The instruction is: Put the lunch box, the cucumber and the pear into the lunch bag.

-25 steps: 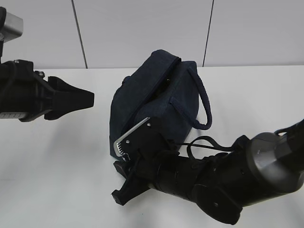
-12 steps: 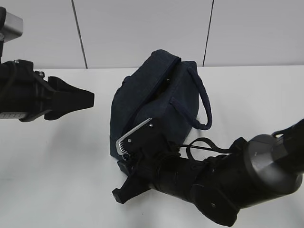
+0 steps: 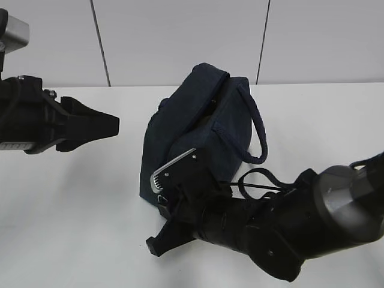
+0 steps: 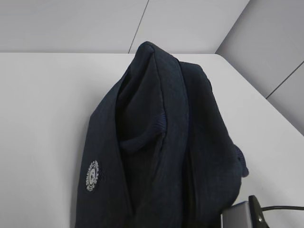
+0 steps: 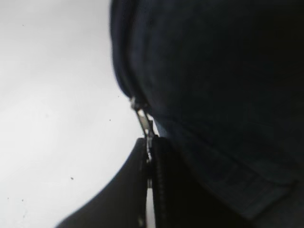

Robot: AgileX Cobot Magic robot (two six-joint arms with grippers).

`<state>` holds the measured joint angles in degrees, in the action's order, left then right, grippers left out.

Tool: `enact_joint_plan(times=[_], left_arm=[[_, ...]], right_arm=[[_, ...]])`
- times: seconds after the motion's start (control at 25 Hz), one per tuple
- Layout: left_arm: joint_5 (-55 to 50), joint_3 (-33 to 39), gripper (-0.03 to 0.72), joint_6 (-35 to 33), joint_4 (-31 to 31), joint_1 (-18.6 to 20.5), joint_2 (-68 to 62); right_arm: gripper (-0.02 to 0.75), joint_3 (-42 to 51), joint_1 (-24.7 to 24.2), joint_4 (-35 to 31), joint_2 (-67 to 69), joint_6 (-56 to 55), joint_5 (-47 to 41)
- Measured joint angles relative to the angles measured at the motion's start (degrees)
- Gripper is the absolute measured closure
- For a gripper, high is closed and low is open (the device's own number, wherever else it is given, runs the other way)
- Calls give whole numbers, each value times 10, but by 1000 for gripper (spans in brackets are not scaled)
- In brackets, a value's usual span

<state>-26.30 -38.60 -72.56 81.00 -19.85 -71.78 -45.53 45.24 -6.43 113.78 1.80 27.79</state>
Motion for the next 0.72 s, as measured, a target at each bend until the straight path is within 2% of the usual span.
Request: enact_joint_plan(times=[0.24, 0.52, 0.72], left_arm=[[-1, 0, 460, 0, 13, 0, 0], [0, 0, 460, 0, 29, 0, 0], [-9, 0, 460, -4, -11, 0, -20]], right_arm=[[732, 0, 0, 9, -72, 0, -105], [732, 0, 0, 11, -169, 28, -169], [732, -31, 0, 12, -203, 41, -223]])
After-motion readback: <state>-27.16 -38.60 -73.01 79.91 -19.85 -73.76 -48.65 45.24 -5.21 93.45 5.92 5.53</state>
